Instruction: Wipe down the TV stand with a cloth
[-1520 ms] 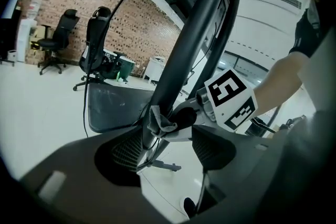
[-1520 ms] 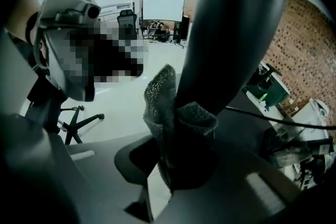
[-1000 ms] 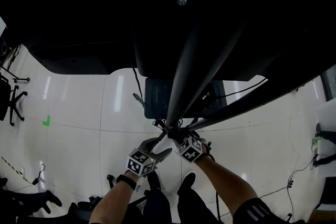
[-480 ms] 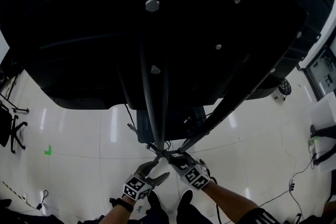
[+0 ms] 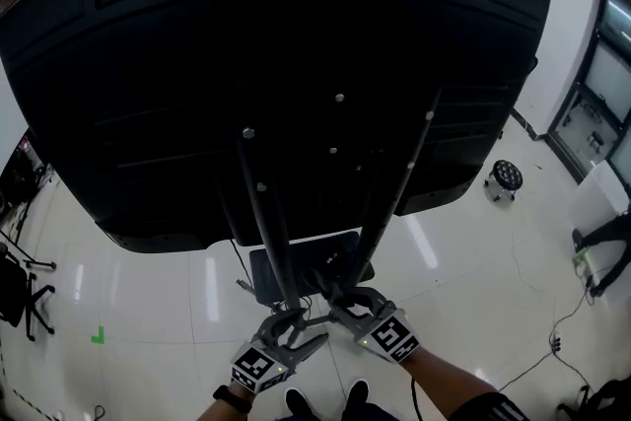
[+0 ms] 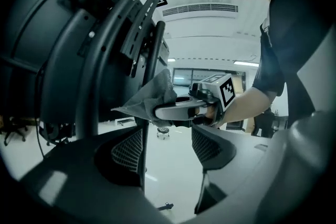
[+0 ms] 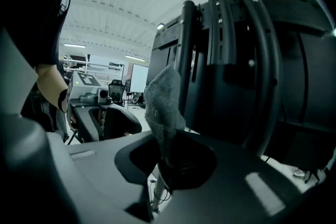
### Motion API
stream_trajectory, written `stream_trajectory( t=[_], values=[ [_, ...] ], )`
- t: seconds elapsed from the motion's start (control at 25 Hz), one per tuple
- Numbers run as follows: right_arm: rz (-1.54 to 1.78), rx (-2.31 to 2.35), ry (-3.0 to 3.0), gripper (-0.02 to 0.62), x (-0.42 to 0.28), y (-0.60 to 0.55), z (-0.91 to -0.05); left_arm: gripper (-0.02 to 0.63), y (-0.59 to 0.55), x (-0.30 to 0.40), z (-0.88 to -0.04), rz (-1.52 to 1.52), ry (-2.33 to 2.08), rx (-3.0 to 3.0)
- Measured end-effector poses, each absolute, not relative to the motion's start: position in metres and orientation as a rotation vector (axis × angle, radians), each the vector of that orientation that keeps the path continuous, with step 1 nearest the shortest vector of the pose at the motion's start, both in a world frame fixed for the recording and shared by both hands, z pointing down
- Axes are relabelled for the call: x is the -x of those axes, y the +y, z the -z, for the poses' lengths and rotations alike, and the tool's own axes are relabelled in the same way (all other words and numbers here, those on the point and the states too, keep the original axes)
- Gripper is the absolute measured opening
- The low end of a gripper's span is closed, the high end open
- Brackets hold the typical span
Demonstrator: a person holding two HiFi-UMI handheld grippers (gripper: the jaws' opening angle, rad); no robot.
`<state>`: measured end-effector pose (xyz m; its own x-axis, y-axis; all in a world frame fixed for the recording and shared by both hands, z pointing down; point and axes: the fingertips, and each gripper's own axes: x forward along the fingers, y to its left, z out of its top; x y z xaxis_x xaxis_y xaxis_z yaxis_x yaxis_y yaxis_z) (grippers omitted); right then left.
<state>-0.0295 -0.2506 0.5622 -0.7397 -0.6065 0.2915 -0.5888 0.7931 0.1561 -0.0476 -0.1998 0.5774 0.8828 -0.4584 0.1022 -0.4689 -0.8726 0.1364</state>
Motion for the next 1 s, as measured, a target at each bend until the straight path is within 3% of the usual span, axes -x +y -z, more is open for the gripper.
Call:
stream_trajectory(
  t=[0.56,1.0],
  values=[
    [0.439,-1.17,-2.636,0.04,-0.025,-0.228,-0.383,0.308,-0.177,0.017,-0.417,0.074,-0.544,-3.192],
    [0.701,-1.169,-2.613,0.04,-0.077,-0.249,-0.262,0.302,-0.194,-0.034,-0.304,0.226,-0.683,-3.251]
  ],
)
